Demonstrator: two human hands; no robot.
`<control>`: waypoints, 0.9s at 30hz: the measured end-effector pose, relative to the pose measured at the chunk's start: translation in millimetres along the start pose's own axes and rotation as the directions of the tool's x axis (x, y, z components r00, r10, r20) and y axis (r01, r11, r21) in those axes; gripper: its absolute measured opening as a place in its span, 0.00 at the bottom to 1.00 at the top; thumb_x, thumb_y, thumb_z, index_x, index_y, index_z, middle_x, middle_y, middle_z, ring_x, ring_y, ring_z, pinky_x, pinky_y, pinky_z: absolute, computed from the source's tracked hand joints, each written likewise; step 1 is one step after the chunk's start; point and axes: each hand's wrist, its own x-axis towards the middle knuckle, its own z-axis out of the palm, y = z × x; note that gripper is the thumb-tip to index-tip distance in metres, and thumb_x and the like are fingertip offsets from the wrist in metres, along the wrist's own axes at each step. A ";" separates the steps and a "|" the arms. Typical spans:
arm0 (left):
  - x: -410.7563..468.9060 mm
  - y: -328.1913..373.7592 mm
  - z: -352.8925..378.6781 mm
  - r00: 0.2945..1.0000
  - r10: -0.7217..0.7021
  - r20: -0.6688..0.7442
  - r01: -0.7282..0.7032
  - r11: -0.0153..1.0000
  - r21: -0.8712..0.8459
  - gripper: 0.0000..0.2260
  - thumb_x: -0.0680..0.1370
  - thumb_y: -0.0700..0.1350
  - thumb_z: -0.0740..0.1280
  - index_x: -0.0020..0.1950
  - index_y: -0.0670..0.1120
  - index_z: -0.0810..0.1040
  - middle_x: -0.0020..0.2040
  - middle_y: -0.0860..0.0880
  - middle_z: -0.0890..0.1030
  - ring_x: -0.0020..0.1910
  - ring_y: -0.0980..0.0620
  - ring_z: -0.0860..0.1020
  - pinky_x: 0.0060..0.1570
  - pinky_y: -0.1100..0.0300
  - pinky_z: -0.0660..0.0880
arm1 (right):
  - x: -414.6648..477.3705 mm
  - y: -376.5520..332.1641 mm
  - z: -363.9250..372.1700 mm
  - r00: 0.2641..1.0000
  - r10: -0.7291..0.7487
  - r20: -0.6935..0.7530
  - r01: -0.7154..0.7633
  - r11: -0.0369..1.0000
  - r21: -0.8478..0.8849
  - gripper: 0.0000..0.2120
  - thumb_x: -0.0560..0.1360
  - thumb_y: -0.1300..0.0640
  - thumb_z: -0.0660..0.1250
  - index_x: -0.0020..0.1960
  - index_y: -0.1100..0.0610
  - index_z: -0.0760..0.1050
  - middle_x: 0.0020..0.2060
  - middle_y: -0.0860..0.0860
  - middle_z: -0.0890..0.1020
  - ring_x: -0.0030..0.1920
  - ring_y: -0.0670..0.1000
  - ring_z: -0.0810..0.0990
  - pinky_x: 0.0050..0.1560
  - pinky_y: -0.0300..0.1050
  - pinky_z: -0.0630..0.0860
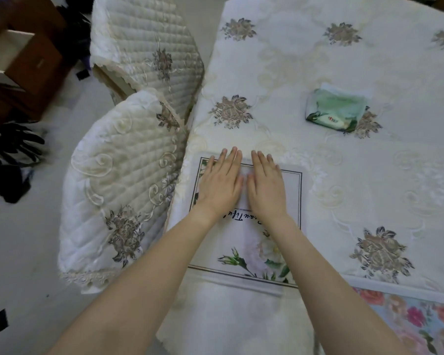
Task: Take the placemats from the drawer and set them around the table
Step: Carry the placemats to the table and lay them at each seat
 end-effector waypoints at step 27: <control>-11.8 -70.4 24.2 1.000 -0.006 0.011 0.006 1.000 0.014 0.31 0.81 0.59 0.47 0.80 0.45 0.47 0.80 0.49 0.47 0.79 0.54 0.45 0.76 0.59 0.41 | -21.8 94.0 -6.7 0.997 0.003 0.075 0.015 0.971 -0.238 0.30 0.82 0.44 0.47 0.80 0.54 0.47 0.79 0.50 0.51 0.79 0.48 0.46 0.78 0.49 0.44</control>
